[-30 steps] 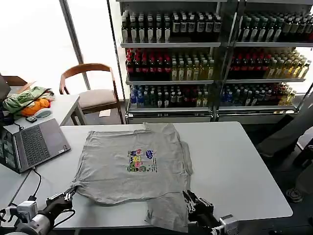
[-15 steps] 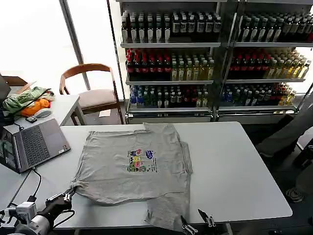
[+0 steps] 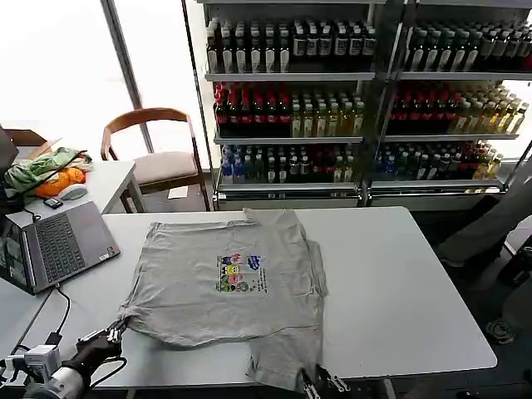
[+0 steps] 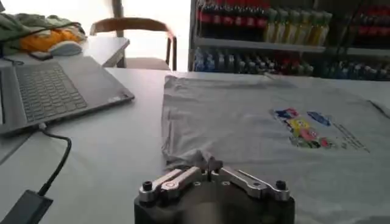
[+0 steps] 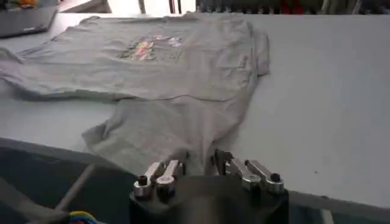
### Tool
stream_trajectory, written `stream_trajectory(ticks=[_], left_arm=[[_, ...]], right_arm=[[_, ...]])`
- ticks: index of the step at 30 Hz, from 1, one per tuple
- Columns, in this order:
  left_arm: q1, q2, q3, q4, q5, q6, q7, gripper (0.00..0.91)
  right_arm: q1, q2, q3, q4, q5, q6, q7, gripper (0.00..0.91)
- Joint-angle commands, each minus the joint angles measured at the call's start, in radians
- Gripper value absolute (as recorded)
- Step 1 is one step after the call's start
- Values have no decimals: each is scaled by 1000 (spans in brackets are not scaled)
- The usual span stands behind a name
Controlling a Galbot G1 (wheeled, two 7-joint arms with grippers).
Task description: Fold and organize the clothes.
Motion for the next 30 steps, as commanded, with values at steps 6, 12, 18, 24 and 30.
stream_trajectory(ticks=[6,12,18,24,30], left_arm=[[-4,6,-1,7,-3,0,1,0],[-5,15,-10,15,-6,0,0,0],[-22,43,-16,33,-21,0,-2,0],[-52,70,0,61,-32,0,-3,0],[-88,102,15,95,-51,1,-2,0]], right_arm=[[12,8,-27,-4,2,-7,-7,0],[-19,-28,17,76,5,32,-35,0],[22,-24,97,111,67,40,-27,0],[96,-10,122,98,126,41,-15,0],[187,3,123,82,163,35,-16,0]])
